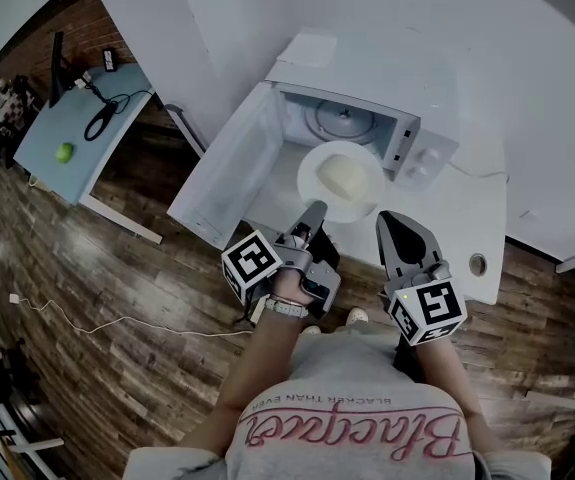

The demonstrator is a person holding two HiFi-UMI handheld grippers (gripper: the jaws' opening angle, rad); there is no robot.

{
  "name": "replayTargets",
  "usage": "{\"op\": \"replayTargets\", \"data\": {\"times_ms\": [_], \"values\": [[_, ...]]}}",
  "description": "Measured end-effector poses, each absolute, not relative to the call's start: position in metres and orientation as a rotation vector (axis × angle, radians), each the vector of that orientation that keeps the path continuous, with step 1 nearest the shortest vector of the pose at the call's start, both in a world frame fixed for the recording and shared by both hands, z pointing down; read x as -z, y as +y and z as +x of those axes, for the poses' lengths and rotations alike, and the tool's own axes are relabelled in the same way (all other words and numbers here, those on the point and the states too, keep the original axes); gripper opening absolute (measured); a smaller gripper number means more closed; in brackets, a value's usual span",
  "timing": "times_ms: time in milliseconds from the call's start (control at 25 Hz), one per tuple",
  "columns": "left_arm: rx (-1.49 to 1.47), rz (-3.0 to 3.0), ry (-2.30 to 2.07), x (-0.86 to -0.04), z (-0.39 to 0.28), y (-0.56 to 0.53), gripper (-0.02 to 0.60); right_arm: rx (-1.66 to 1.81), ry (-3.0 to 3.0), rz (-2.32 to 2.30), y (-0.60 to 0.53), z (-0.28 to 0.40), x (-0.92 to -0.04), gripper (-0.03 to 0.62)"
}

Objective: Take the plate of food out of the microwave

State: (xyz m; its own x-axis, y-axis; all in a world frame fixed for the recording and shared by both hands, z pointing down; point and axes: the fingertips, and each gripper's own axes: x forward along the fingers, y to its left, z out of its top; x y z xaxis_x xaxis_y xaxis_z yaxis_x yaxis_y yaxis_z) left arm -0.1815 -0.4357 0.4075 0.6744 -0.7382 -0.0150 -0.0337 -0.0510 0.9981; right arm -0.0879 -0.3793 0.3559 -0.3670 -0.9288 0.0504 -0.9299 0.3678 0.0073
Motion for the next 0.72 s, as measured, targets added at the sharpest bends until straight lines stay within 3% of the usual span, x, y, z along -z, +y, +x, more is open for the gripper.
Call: {"op": "replayTargets", "data": {"times_ms": [720], "values": [[0.718, 1.522, -0.724, -0.395, -0.131, -0.462, 0.017, -0.049, -2.655, 1.653, -0.418, -0.036, -0.345, 0.006]]}}
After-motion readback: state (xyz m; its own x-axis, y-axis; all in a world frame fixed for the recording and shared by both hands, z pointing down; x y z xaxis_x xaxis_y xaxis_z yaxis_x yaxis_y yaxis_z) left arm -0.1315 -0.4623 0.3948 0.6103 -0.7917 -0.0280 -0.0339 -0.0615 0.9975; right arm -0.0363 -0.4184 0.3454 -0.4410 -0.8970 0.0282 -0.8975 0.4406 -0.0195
